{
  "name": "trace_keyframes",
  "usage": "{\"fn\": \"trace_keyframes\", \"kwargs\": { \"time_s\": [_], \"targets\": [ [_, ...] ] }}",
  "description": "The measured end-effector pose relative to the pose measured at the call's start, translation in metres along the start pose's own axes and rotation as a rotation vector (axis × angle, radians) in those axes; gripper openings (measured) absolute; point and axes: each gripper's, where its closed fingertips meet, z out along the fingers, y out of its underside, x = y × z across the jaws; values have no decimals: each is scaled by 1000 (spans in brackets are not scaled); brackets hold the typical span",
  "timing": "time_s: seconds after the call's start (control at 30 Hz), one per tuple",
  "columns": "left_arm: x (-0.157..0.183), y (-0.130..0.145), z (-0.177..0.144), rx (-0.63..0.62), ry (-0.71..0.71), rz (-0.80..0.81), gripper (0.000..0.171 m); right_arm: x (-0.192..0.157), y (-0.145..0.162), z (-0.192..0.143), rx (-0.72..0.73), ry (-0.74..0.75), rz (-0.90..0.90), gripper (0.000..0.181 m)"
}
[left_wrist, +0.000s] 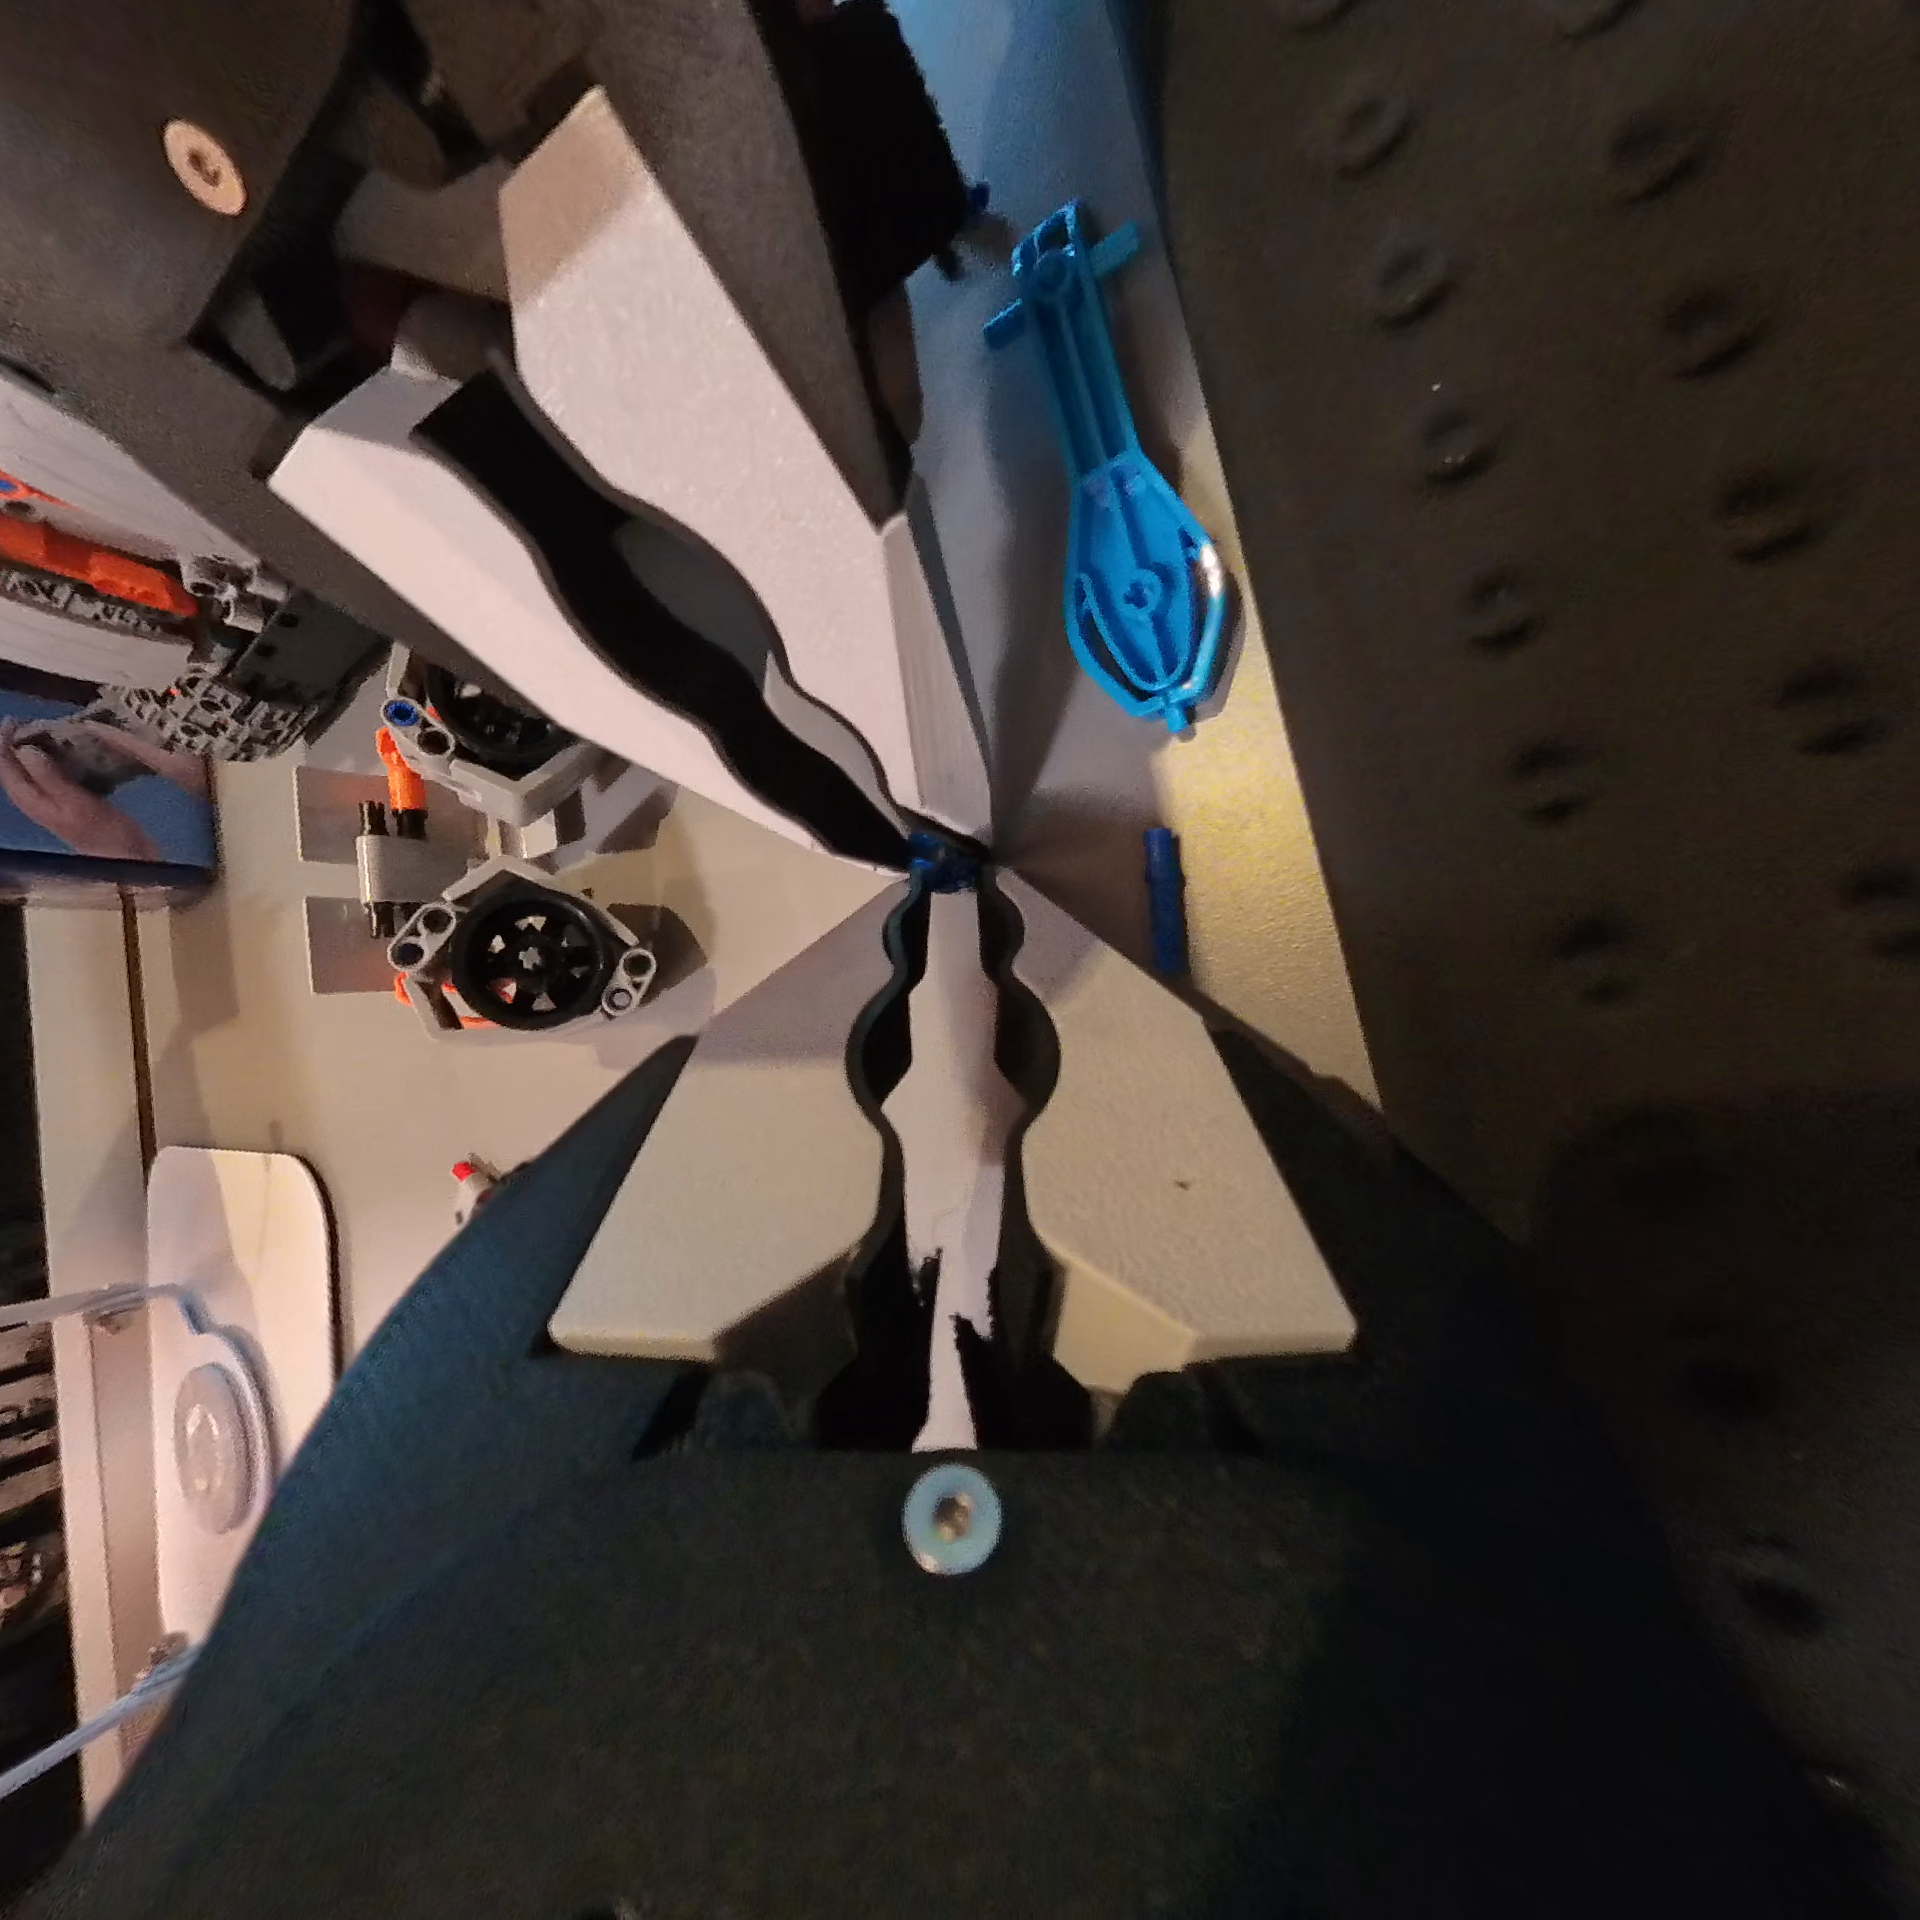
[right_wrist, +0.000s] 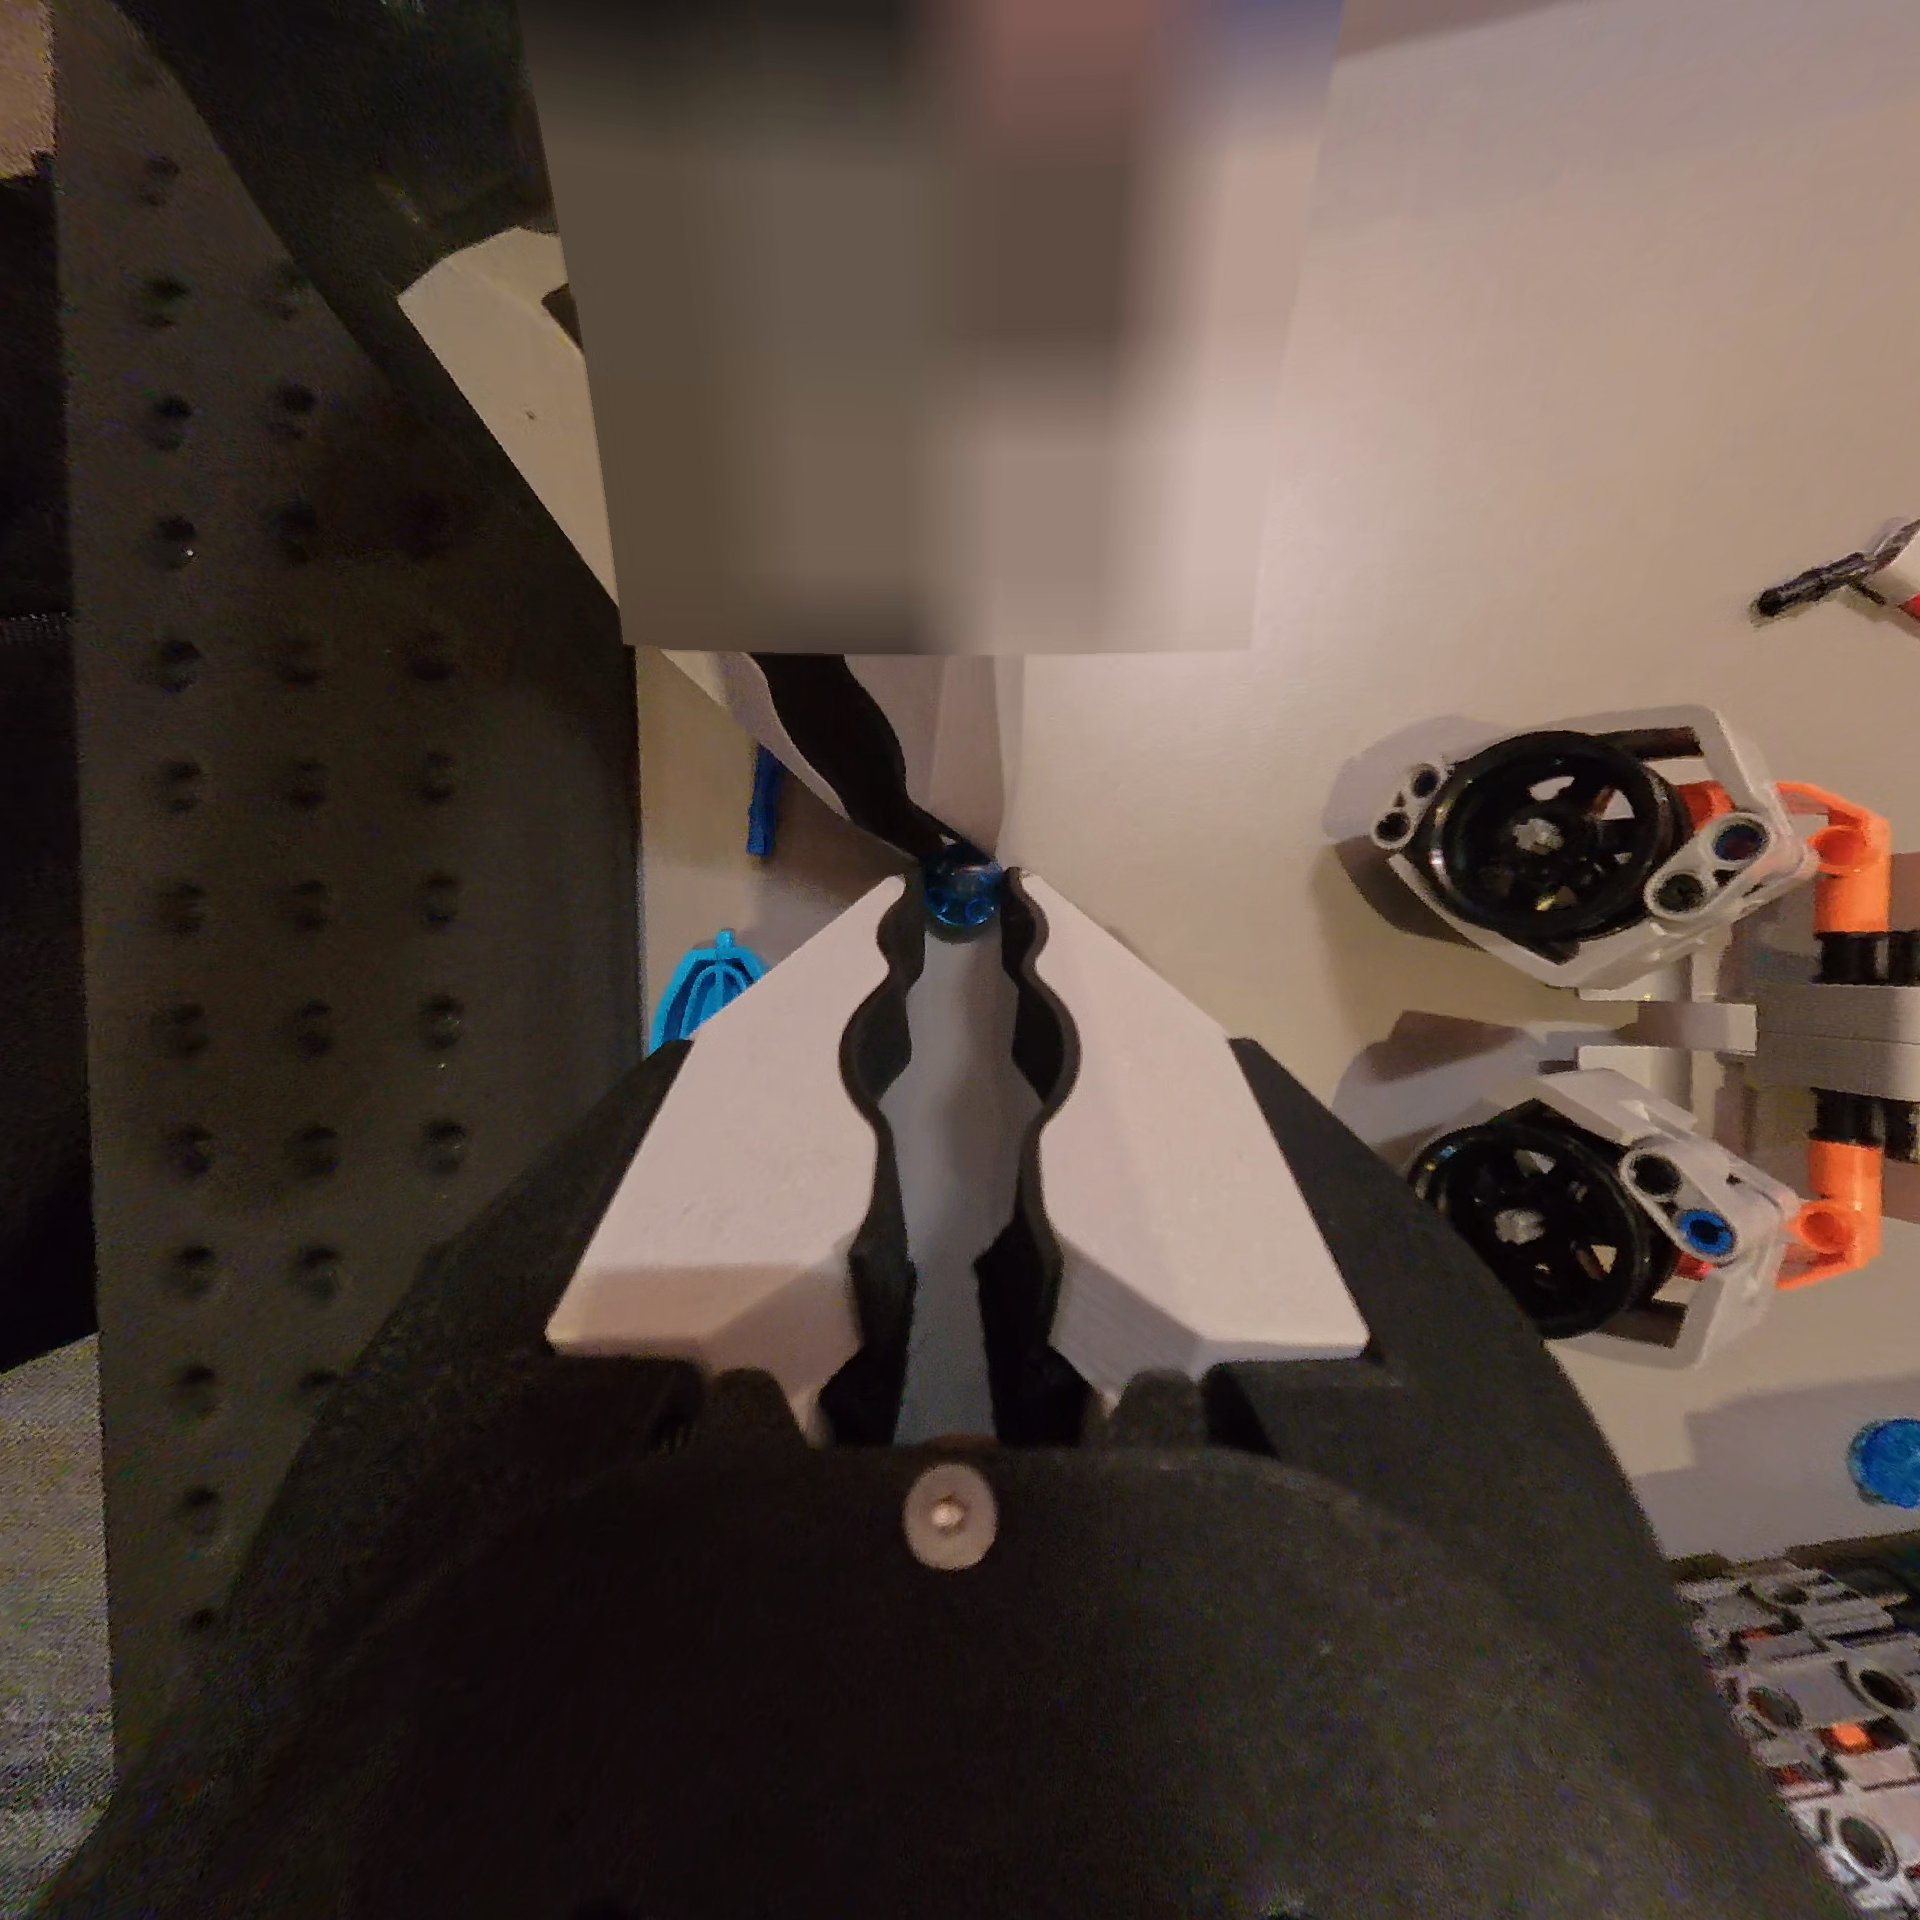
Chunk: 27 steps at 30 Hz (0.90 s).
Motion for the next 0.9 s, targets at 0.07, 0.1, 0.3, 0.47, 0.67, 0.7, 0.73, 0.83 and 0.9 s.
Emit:
{"fn": "trace_keyframes", "kwargs": {
  "time_s": [0.07,0.1,0.3,0.47,0.67,0.7,0.73,0.83,0.9],
  "targets": [
    [0,0,0,-17,3,26,6,0,0,0,-12,5,-9,12],
    [0,0,0,-29,0,46,6,0,1,0,-20,10,-17,12],
    [2,-1,1,-85,10,94,5,-1,1,1,-46,18,-41,12],
    [1,0,1,-63,6,51,4,-1,1,0,-1,-29,-22,13],
    [-1,-4,-3,0,7,-39,7,8,2,-23,53,-33,-6,13],
    [-2,-5,-4,11,12,-48,7,10,2,-27,65,-33,4,13],
    [-4,-5,-3,11,9,-55,9,11,3,-29,69,-39,13,13],
    [-7,-9,1,25,11,-83,16,10,9,-22,49,-74,28,13],
    [-15,-6,4,6,-27,-99,22,7,10,-17,51,-108,41,13]
  ]
}}
